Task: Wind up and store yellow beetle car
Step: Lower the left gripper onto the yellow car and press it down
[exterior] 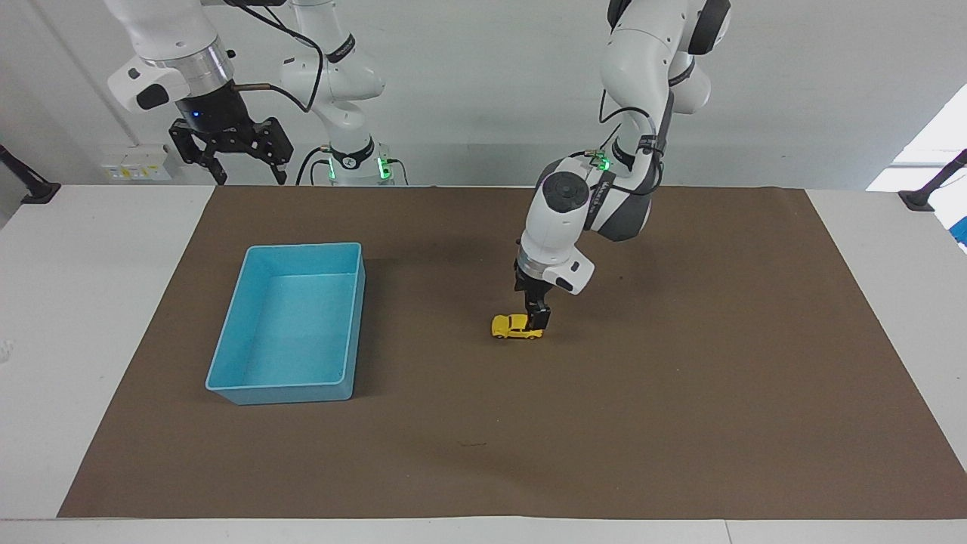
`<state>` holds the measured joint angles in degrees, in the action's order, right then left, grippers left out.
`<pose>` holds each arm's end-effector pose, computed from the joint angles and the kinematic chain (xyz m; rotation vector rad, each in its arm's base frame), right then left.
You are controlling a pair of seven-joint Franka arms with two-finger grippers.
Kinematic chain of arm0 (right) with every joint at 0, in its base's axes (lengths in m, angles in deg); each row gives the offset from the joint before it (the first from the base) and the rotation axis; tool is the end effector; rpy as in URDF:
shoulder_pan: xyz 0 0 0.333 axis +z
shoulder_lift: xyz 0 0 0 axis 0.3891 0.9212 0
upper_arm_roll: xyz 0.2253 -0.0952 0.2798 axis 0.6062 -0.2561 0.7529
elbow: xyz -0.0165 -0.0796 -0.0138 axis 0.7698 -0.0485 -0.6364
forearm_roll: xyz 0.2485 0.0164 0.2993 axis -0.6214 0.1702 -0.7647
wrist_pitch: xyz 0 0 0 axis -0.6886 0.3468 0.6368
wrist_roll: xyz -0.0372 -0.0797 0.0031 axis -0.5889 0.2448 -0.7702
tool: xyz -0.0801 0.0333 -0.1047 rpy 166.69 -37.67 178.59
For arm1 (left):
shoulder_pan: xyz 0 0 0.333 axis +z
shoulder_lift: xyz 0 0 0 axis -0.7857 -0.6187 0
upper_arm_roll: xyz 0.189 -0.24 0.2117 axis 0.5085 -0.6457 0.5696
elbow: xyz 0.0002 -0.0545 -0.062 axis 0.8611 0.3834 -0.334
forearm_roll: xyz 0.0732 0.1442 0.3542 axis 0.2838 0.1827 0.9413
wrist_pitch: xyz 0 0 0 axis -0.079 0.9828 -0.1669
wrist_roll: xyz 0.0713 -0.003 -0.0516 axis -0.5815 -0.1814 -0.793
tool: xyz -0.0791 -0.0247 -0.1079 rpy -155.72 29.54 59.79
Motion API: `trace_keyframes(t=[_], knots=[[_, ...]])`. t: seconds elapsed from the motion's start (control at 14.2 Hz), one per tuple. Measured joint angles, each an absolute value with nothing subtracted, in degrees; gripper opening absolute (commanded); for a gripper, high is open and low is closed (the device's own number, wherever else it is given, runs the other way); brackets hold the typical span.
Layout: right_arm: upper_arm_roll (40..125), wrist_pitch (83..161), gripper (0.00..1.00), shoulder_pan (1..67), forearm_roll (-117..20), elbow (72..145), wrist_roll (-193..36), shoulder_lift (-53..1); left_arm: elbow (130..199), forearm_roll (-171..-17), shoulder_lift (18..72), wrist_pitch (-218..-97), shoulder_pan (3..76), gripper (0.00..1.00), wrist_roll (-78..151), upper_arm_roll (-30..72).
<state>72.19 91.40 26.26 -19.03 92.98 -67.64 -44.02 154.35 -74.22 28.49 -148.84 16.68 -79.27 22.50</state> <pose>0.5278 0.0050 0.6898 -3.1156 0.0583 -0.0438 0.5586 -0.4177 0.3459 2.0008 2.3082 -0.1229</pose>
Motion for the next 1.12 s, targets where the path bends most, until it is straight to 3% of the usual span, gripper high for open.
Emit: trace_keyframes(t=[0.91, 0.98, 1.12], knots=[[72.19, 91.40, 1.00, 26.26, -19.03, 92.98, -67.64, -44.02, 154.29, -72.32, 28.05, -148.85, 16.90, 1.00, -79.30, 23.62], [72.19, 91.40, 1.00, 26.26, -19.03, 92.98, -67.64, -44.02, 154.28, -72.17, 27.98, -148.85, 16.89, 0.91, -79.30, 23.60], [72.19, 91.40, 1.00, 26.26, -19.03, 92.98, -67.64, -44.02, 154.23, -72.11, 27.95, -148.85, 16.89, 0.64, -79.31, 23.56]])
